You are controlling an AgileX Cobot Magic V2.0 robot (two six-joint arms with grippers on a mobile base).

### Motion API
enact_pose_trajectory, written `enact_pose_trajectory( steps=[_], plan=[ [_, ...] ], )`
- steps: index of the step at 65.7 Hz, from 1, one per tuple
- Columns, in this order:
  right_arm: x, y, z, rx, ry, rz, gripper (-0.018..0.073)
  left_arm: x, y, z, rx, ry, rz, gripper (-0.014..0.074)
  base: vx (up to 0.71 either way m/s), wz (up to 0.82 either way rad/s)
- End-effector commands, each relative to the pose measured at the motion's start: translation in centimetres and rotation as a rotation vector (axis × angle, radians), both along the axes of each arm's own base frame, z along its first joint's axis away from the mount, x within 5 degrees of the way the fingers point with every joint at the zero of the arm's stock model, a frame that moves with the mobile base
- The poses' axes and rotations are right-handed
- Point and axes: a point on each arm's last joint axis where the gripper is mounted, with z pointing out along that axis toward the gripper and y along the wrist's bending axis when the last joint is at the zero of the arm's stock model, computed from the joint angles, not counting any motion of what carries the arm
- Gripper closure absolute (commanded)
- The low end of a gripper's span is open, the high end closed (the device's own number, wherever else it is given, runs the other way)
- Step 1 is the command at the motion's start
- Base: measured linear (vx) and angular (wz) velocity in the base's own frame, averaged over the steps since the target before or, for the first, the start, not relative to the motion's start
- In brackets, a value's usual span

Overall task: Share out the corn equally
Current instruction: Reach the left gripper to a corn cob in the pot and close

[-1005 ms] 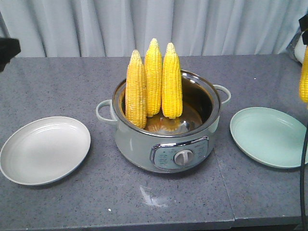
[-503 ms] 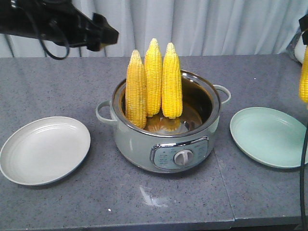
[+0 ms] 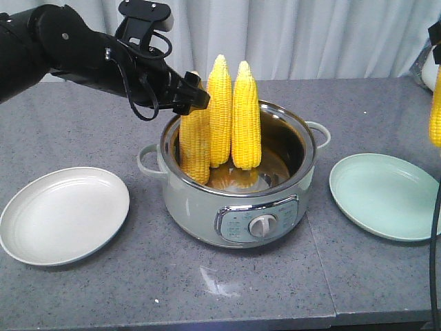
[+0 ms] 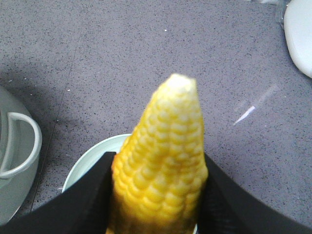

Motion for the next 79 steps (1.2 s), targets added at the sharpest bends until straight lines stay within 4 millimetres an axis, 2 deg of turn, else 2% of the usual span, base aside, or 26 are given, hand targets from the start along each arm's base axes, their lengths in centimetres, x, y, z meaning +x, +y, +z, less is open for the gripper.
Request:
enact_pose_trajectory(
  steps=[1,15,51,67,79],
  plan=[
    [-1.2,0.0,2.5,-0.016,-0.122,-0.008,0.0307,-0.5,0.0,3.1,-0.091,-0.096,0.032,0.0019,0.00,0.00],
    [-1.2,0.0,2.5,-0.016,-0.122,-0.008,0.0307,0.3,-0.3,1.8,-0.088,-0.060,0.040,0.0019,0.00,0.00],
    [-1.2,0.0,2.5,-0.016,-0.122,-0.008,0.0307,0.6,-0.3,2.0,-0.102,-0.107,0.056,0.0019,0.00,0.00],
    [-1.2,0.0,2.5,-0.016,-0.122,-0.008,0.0307,1.5,-0.8,0.9,-0.092,-0.074,0.052,0.0019,0.00,0.00],
    [-1.2,0.0,2.5,-0.016,-0.122,-0.008,0.0307,1.9,-1.0,1.3,-0.099,-0.087,0.051,0.0019,0.00,0.00]
  ],
)
